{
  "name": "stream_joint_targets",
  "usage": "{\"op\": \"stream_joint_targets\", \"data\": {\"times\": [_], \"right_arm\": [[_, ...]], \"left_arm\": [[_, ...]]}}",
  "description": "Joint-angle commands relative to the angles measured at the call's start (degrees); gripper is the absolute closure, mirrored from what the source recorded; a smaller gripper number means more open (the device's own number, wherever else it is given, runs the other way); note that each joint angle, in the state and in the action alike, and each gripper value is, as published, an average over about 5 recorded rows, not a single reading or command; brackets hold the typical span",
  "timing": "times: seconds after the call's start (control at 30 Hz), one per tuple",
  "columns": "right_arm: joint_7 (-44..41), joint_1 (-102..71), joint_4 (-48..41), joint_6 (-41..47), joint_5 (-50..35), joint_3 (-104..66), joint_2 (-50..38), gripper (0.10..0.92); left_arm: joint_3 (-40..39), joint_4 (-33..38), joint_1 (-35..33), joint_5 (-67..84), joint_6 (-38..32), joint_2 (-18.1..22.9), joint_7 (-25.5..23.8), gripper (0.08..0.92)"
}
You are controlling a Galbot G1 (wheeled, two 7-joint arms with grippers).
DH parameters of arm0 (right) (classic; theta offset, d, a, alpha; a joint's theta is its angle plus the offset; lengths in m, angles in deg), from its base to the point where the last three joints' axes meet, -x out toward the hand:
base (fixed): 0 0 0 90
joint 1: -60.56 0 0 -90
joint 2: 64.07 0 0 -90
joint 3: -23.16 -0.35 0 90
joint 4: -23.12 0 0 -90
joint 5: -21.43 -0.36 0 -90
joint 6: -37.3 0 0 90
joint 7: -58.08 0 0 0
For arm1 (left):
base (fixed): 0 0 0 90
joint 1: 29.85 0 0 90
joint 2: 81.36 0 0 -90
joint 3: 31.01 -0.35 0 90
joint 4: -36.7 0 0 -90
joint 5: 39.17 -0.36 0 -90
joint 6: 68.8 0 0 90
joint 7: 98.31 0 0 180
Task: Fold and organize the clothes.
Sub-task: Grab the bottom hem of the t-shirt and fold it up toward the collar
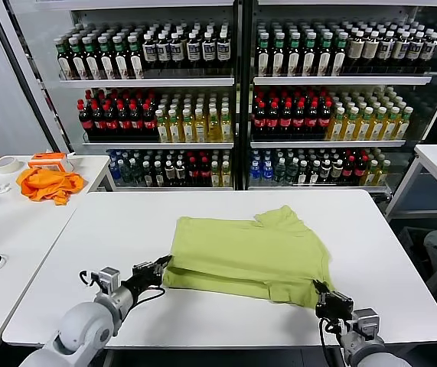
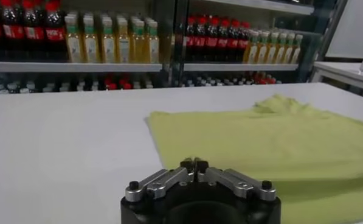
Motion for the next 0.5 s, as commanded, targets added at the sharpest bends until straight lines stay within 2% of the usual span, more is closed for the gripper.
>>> {"op": "stream_joint_targets", "data": {"times": [0.03,0.17,0.3,0.5], "right_arm": [[-0.1,2.1,-2.6,0.1,-0.2,0.7,0.1,0.920],[-0.7,2.4,-3.7,0.0,-0.1,1.2,0.6,0.911],[-0.6,2.9,-4.4,-0.1,0.1,1.2,1.2,0.829],[0.2,2.1,-2.5,-0.3,0.1,-0.1,1.6,0.656]], "left_arm": [[-4.6,-7.4,7.1,-0.8,-1.1,0.5,-0.7,0.918],[-5.1,-8.8,7.0,-2.0,-1.9,1.0,0.1,0.918],[-5.1,-8.7,6.3,-2.4,-1.9,1.1,0.2,0.891],[-3.5,-8.0,4.8,-2.4,-4.9,0.9,0.1,0.730]]}}
